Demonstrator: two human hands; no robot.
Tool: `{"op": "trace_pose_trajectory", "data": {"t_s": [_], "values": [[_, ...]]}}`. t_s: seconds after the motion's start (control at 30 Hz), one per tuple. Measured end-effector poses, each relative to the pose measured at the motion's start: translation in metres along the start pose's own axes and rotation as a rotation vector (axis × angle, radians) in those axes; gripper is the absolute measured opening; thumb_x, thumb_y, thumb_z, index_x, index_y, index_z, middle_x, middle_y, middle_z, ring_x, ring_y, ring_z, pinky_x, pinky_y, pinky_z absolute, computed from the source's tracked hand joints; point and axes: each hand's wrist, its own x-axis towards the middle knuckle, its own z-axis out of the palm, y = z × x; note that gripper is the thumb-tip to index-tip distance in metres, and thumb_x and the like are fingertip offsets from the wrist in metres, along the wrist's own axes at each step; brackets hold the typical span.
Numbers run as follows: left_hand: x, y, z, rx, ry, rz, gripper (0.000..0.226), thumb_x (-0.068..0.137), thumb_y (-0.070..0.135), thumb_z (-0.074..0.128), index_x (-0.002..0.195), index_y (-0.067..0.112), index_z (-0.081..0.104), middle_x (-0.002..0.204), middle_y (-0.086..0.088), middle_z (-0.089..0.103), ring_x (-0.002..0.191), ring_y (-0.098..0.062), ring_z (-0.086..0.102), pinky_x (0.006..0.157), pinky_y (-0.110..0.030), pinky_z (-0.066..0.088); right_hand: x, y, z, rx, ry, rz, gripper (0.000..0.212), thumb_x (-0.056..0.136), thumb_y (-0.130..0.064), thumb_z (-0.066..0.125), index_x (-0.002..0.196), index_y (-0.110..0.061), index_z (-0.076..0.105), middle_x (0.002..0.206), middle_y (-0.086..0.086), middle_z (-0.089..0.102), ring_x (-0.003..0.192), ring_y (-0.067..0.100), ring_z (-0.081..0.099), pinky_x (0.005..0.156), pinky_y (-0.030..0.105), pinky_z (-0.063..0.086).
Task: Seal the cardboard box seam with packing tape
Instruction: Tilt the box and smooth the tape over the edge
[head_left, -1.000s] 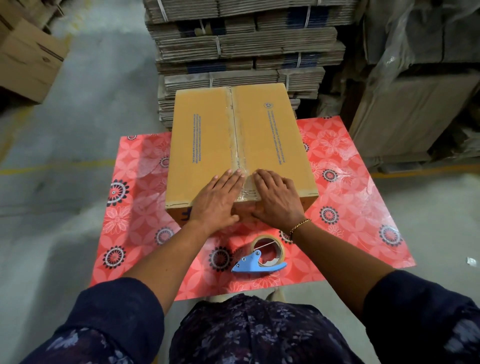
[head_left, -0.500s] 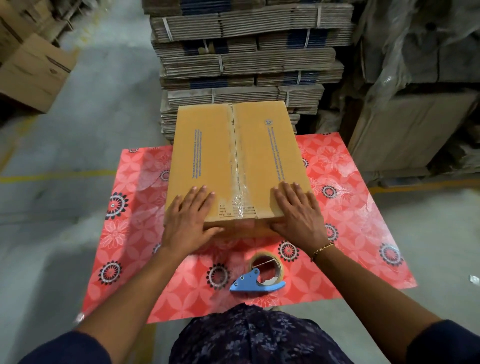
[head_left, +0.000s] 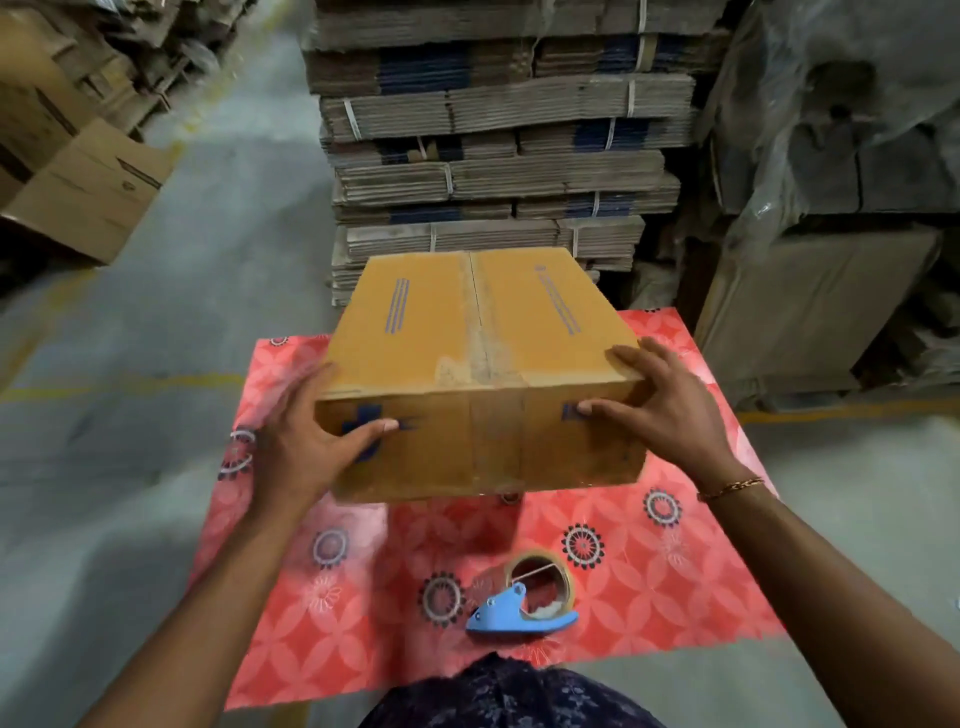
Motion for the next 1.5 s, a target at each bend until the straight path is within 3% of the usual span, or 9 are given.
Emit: {"op": "trace_pose_trajectory", "data": {"t_s": [0.13,0.3,0.5,0.6,0.67,0.77,1.03,1.27,1.5], "values": [[0.04,0.058,-0.042,-0.046,0.146,-0.02,0.1,0.06,0.069,0.076,0.143,0.021,0.044,0.136,-0.012,0.062,0.117,-0.036,0.062,0.088,-0.046,0.051,0.037,-0.04,-0.062,0.165,0.172,0.004,0.084,0.061,-0.078,0.075,0.13,-0.033,0.059,0.128,-0.001,0.063,0.112,0.021,0.061,0.092,0.044,0.053],[0.067,0.09,-0.041,0.139,0.206,0.139,0.095,0.079,0.069,0.055,0.153,0.014,0.031,0.159,-0.017,0.034,0.143,-0.038,0.036,0.108,-0.056,0.036,0.067,-0.061,-0.078,0.175,0.129,0.014,0.083,0.063,-0.084,0.069,0.127,-0.032,0.053,0.122,0.0,0.055,0.11,0.023,0.059,0.092,0.05,0.054],[0.097,0.143,-0.013,0.445,0.107,0.416,0.09,0.087,0.084,0.024,0.15,0.021,0.041,0.158,-0.003,0.042,0.155,-0.024,0.012,0.12,-0.06,-0.006,0.086,-0.074,-0.083,0.108,0.117,0.03,0.082,0.064,-0.085,0.066,0.122,-0.029,0.052,0.124,0.001,0.055,0.109,0.024,0.057,0.092,0.05,0.052],[0.113,0.156,-0.001,0.435,0.014,0.443,0.091,0.087,0.086,0.016,0.139,0.02,0.051,0.143,-0.005,0.055,0.143,-0.026,0.036,0.121,-0.055,0.008,0.092,-0.076,-0.086,0.11,0.106,0.033,0.085,0.064,-0.086,0.066,0.125,-0.03,0.052,0.127,0.002,0.055,0.113,0.025,0.057,0.094,0.052,0.052],[0.121,0.158,0.004,0.461,0.048,0.444,0.082,0.088,0.085,0.017,0.112,0.017,0.057,0.115,-0.006,0.062,0.112,-0.026,0.051,0.108,-0.051,0.029,0.095,-0.078,-0.087,0.102,0.108,0.039,0.085,0.064,-0.085,0.066,0.126,-0.029,0.053,0.128,0.002,0.055,0.114,0.026,0.057,0.095,0.05,0.051],[0.123,0.16,0.001,0.493,0.044,0.428,0.069,0.088,0.084,0.017,0.092,0.02,0.042,0.097,-0.003,0.051,0.092,-0.022,0.039,0.091,-0.049,0.035,0.096,-0.08,-0.089,0.087,0.113,0.038,0.086,0.062,-0.087,0.066,0.124,-0.029,0.054,0.126,0.0,0.056,0.113,0.025,0.057,0.094,0.05,0.052],[0.125,0.176,-0.013,0.509,-0.046,0.433,0.072,0.086,0.085,0.01,0.096,0.022,0.043,0.102,0.0,0.049,0.101,-0.022,0.042,0.097,-0.054,0.033,0.108,-0.082,-0.121,0.151,-0.024,0.084,0.092,0.045,-0.095,0.066,0.113,-0.033,0.058,0.108,0.002,0.068,0.096,0.025,0.067,0.087,0.051,0.058],[0.143,0.18,-0.012,0.536,-0.083,0.445,0.074,0.092,0.078,0.01,0.107,0.019,0.051,0.116,-0.003,0.06,0.109,-0.026,0.051,0.098,-0.055,0.034,0.102,-0.127,-0.1,-0.31,0.131,-0.202,0.086,0.084,-0.083,0.024,0.145,-0.028,0.046,0.159,0.006,0.037,0.148,0.029,0.026,0.118,0.05,0.018],[0.146,0.175,-0.011,0.473,-0.046,0.467,0.068,0.096,0.069,0.006,0.103,0.02,0.054,0.109,0.0,0.06,0.104,-0.023,0.052,0.094,-0.05,0.035,0.117,-0.16,-0.077,-0.271,-0.005,-0.166,0.093,0.068,-0.096,0.036,0.127,-0.027,0.056,0.137,0.0,0.057,0.132,0.028,0.04,0.114,0.05,0.023]]}}
